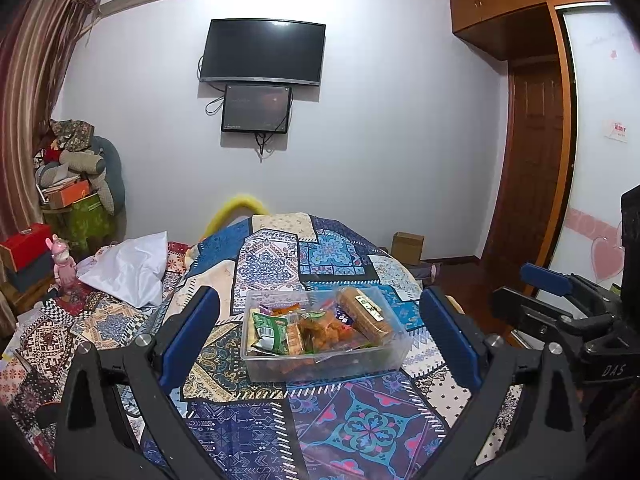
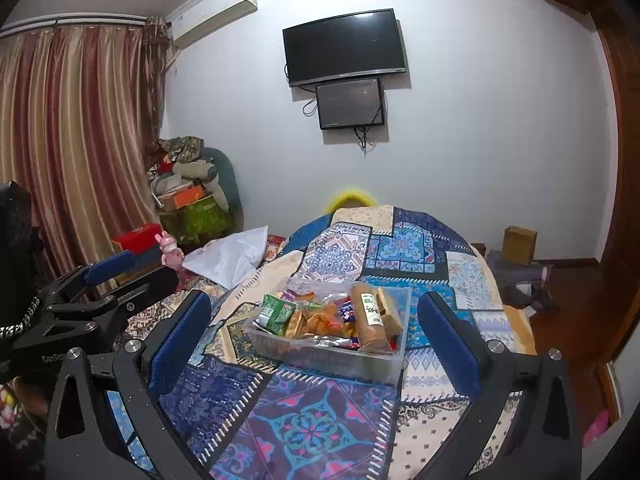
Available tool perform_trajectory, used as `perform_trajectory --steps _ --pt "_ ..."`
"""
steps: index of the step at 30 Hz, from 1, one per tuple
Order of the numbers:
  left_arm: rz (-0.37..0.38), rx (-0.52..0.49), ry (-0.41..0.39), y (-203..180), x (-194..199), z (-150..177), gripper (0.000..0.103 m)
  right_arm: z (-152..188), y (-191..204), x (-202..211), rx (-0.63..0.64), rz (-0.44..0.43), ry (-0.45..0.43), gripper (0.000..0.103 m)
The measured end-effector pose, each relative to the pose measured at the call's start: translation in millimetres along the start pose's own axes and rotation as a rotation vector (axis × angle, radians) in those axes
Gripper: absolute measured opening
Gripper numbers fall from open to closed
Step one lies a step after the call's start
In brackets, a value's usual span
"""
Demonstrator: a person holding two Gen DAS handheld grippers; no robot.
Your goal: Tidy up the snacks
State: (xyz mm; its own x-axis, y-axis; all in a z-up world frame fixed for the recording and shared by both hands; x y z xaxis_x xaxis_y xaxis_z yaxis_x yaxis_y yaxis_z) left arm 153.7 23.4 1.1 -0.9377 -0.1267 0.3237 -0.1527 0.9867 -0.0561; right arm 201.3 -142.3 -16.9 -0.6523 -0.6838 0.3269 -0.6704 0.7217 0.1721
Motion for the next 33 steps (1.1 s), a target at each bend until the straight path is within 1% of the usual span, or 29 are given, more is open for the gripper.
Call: perform_trajectory --steps 26,30,33 --pt "0.006 -0.004 0.016 -2.4 -1.5 4.2 0.101 -0.2 -6.0 2.2 -0.005 0.016 0.004 0.103" --pt "0.025 -0.010 0.029 -5.0 -3.5 5.5 0.101 0.1 -5.9 1.9 -0.007 0.017 0.003 0.103" --pt "0.024 -0.014 0.033 -6.0 -4.7 6.2 0.101 0.7 -6.4 1.4 -0.010 0.017 0.006 0.103"
Point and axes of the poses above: each gripper's, at about its wrist camera, not at the fingertips, and x roughly against the way its jaws point, y to its left, z to its underside, the point moved 9 cm from there along -x, roughly the way its jaws point, and after that the axes turned 8 degrees about -z, right-handed, at the moved point
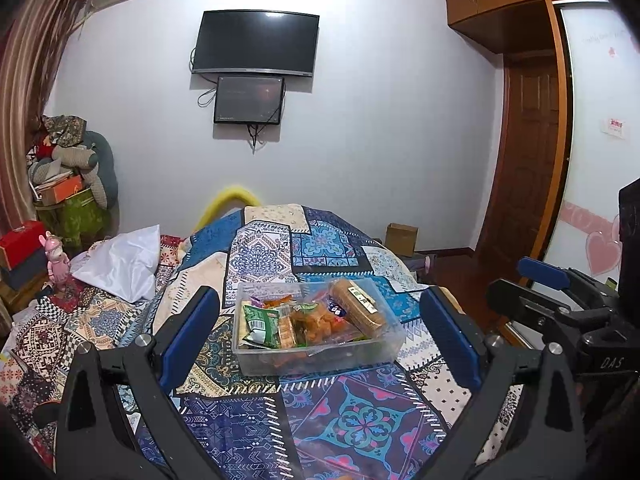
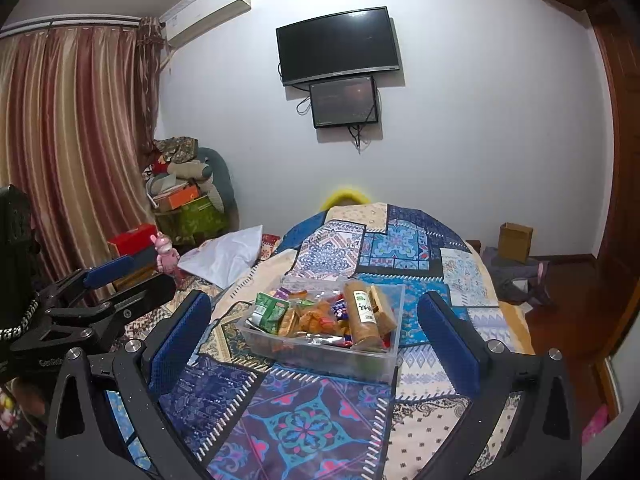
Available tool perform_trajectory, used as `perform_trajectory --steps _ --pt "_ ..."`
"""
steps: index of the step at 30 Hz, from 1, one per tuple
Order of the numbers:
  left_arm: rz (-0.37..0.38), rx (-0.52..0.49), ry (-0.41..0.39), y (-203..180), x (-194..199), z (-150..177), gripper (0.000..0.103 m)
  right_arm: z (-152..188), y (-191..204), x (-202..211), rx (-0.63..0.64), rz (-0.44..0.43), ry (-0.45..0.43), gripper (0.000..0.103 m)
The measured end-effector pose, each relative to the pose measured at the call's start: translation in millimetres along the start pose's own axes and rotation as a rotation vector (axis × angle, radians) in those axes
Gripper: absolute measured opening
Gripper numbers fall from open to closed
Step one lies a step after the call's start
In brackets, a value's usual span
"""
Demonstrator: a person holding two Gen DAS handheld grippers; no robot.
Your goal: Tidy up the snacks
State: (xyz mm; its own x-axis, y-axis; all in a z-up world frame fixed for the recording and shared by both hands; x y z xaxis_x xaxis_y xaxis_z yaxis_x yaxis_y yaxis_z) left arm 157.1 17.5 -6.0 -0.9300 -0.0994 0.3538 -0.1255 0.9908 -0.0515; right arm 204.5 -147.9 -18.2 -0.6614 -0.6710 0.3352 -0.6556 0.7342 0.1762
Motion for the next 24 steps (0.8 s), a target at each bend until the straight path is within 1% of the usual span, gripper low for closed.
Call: perform_trajectory --steps 9,24 --pt "-0.014 0.005 -0.012 1.7 1.2 -0.7 0.101 1.6 -1.8 -1.1 -0.004 0.004 0.008 0.103" --pt "0.023 0.008 0.002 -3.3 -0.6 4.4 0.101 -0.1 -8.9 -1.4 -0.024 0.011 0.004 0.103"
Point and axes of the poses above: each gripper's, at about its wrist camera, not at the fingertips, and x roughly against the way its jaws point, y to its left, z to its underside, the point moved 9 cm from there along -x, roughly the way its jaws point, and after that the axes turned 8 degrees about -z, right-handed, at the moved point
